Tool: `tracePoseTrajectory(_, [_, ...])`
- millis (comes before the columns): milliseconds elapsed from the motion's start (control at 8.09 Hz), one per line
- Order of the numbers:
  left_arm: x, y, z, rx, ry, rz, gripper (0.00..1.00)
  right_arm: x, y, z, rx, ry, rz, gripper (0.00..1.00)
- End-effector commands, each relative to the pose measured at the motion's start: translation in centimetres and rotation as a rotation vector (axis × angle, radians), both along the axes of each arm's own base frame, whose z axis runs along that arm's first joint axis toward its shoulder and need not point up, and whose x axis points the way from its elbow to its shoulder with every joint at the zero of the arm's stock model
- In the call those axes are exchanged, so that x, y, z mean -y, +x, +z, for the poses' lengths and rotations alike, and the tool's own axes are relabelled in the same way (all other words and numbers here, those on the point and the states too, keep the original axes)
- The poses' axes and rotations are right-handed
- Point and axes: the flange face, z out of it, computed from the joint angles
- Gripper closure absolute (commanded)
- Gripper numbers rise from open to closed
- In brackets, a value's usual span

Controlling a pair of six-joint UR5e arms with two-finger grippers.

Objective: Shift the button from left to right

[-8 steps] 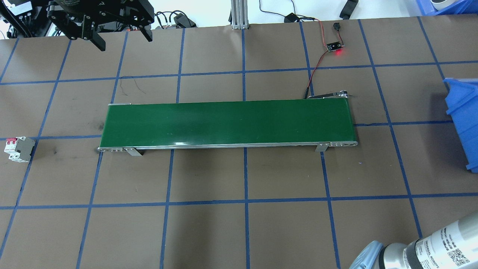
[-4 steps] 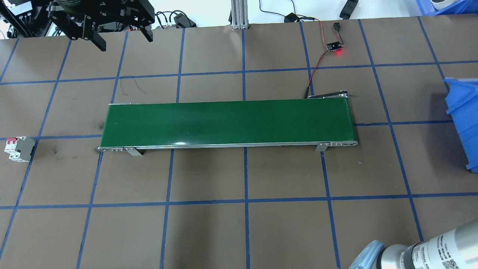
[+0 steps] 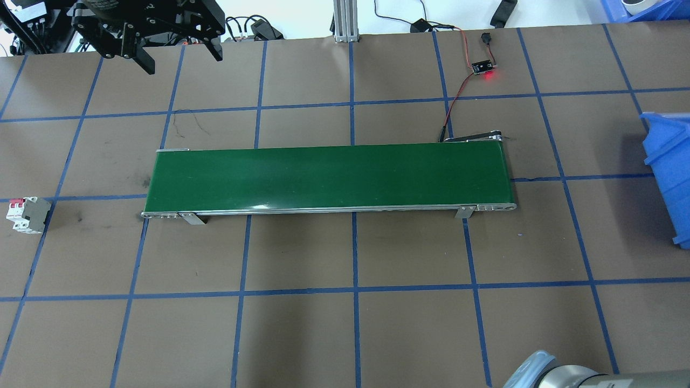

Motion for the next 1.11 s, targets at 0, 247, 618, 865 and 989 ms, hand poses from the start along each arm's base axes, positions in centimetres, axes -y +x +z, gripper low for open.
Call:
tracePoseTrajectory(0, [0.0,0.0,-0.1,-0.001,0.001,-0.002,0.00,0.8,10.8,5.7,0.028,0.024,-0.013,0.00])
tracePoseTrajectory(247, [0.0,0.0,0.0,0.001,0.000,-0.001,0.00,2.6,22.0,9.5,0.019,-0.014,-0.098,0.00])
tracePoseTrajectory(618, [0.1,0.0,-0.1,0.001,0.001,-0.001,0.00,2.9,38.2,10.5,0.037,-0.038,-0.240,0.00])
tracePoseTrajectory(865, [0.1,0.0,-0.1,0.001,0.001,-0.001,0.00,1.9,46.2,9.5,0.035,-0.036,-0.282,0.00])
tracePoseTrajectory(989, [0.1,0.0,-0.1,0.001,0.001,-0.001,0.00,2.0,47.2,8.7,0.032,-0.014,-0.259,0.00])
